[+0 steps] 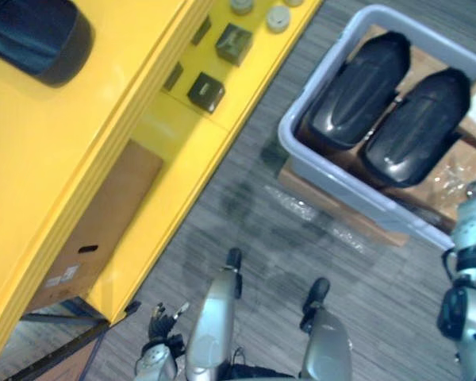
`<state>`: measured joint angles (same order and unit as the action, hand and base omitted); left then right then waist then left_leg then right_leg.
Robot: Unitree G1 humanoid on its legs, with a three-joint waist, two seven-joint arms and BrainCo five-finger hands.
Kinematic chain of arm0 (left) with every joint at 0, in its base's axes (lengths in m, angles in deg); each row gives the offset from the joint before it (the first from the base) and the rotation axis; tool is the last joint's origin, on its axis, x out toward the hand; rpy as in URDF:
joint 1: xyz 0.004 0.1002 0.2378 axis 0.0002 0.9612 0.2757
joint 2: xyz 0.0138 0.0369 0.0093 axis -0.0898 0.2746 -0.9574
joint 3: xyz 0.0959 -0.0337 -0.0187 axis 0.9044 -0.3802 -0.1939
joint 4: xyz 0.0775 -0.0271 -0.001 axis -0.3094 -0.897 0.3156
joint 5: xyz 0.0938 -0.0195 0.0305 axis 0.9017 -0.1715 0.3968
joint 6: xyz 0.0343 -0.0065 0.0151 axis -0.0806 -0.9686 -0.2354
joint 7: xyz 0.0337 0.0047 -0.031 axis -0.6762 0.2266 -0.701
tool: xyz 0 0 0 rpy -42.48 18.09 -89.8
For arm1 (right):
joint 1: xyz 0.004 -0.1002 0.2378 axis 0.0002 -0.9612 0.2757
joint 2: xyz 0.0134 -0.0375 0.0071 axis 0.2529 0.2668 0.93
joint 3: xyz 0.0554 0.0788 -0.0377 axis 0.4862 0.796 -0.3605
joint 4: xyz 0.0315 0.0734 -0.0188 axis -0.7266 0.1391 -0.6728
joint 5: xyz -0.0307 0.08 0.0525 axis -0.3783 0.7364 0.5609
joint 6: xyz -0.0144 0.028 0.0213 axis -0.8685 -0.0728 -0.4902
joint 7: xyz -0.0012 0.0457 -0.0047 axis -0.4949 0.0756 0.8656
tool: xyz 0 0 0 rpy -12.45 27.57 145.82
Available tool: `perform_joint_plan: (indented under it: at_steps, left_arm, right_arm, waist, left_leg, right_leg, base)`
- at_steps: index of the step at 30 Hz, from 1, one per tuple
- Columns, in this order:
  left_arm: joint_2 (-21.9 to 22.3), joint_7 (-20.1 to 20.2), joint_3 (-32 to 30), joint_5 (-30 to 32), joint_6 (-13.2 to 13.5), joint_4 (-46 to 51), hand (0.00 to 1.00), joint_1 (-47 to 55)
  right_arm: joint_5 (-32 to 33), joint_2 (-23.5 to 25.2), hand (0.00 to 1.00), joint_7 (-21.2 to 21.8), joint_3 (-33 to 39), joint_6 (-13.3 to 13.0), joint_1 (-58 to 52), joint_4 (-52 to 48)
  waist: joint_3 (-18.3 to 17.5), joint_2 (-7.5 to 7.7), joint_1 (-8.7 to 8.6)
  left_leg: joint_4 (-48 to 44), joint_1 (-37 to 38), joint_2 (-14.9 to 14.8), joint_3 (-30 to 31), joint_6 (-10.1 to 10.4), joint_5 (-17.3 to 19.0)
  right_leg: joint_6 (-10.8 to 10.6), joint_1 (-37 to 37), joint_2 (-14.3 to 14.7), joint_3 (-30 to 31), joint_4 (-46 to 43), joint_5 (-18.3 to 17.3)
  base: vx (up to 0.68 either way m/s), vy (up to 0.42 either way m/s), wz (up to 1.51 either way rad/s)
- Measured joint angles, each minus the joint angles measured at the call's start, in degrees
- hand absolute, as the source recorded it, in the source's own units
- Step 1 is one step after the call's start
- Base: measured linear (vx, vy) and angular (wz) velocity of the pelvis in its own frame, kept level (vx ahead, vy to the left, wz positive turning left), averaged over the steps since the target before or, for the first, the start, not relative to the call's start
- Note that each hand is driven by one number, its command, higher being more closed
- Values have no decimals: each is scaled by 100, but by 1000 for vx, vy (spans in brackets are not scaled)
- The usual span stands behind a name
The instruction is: Walk over and take plastic housings, then place them on the shelf
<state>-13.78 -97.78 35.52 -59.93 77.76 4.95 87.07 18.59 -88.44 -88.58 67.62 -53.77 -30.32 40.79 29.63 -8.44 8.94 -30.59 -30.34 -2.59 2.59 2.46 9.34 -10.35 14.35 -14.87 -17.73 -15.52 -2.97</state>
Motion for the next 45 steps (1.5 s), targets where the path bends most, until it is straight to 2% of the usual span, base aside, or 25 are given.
perform_joint_plan:
  at_steps: [4, 5, 10, 17, 21, 24, 32, 33, 39, 45]
  left_arm:
    - [-21, 150, 125, -217, 3, 1, 0, -13]
    - [-21, 167, 158, -228, 4, 8, 0, -25]
    - [-11, 222, 368, -438, 9, 8, 0, -61]
    - [-23, 354, 455, -650, 28, -13, 0, -61]
    - [-22, 357, 604, -661, 96, -20, 0, -64]
    - [27, 365, 622, -674, 133, -28, 0, -65]
    - [30, 397, 742, -832, 150, -54, 0, -146]
    - [21, 397, 743, -848, 156, -54, 0, -146]
    - [10, 399, 789, -896, 194, -45, 0, -151]
    - [-4, 442, 806, -906, 228, 30, 0, -152]
  right_arm:
    - [-27, -48, 0, 162, -358, 140, 239, 329]
    - [-28, -94, 0, 163, -416, 210, 291, 438]
    - [-41, -403, 0, 155, -634, 471, 612, 717]
    - [-42, -460, 0, 132, -861, 875, 876, 992]
    - [-58, -623, 0, 65, -884, 995, 931, 1085]
    - [-60, -716, 0, 13, -910, 1219, 948, 1129]
    - [-160, -1025, 0, -19, -1148, 1735, 1138, 1246]
    - [-158, -1063, 100, -22, -1158, 1868, 1189, 1250]
    - [-183, -1289, 100, -43, -1365, 2300, 1213, 1360]
    - [-141, -1497, 100, -35, -1384, 2841, 1202, 1361]
  waist:
    - [-6, -23, 61]
    - [-9, -34, 123]
    - [-1, -201, 266]
    - [-16, -224, 334]
    - [-88, -330, 411]
    - [-130, -392, 480]
    - [-153, -426, 610]
    - [-153, -426, 614]
    - [-154, -426, 670]
    - [-162, -437, 673]
  left_leg:
    - [3, -114, 19, 9, -17, -44]
    - [3, -145, 21, 7, -15, -53]
    - [10, -210, 39, 69, -14, -80]
    - [105, -319, 71, 115, 0, -179]
    - [110, -374, 111, 126, -12, -210]
    - [122, -386, 135, 139, -23, -225]
    - [212, -514, 179, 172, -19, -339]
    - [211, -514, 182, 172, -19, -339]
    - [209, -522, 186, 183, -17, -342]
    - [197, -626, 181, 194, -18, -361]
  right_leg:
    - [-9, 122, -26, -3, -36, 5]
    - [-9, 165, -32, 1, -59, 5]
    - [-9, 185, -40, -84, -61, 5]
    - [-7, 325, -66, -129, -100, 4]
    - [-7, 388, -109, -143, -147, 3]
    - [-7, 392, -135, -177, -166, 1]
    - [-4, 548, -193, -240, -234, -2]
    - [-4, 550, -198, -243, -242, -3]
    - [8, 560, -205, -256, -276, -11]
    - [11, 664, -204, -266, -315, -13]
  base:
    - [-19, 4, 2]
    - [0, -12, 3]
    - [-2, -15, 6]
    - [-6, -18, 4]
    - [-16, 0, 4]
    - [-27, 1, 5]
    - [-14, -11, 4]
    - [0, 0, 0]
    - [0, 0, 0]
    - [0, 0, 0]
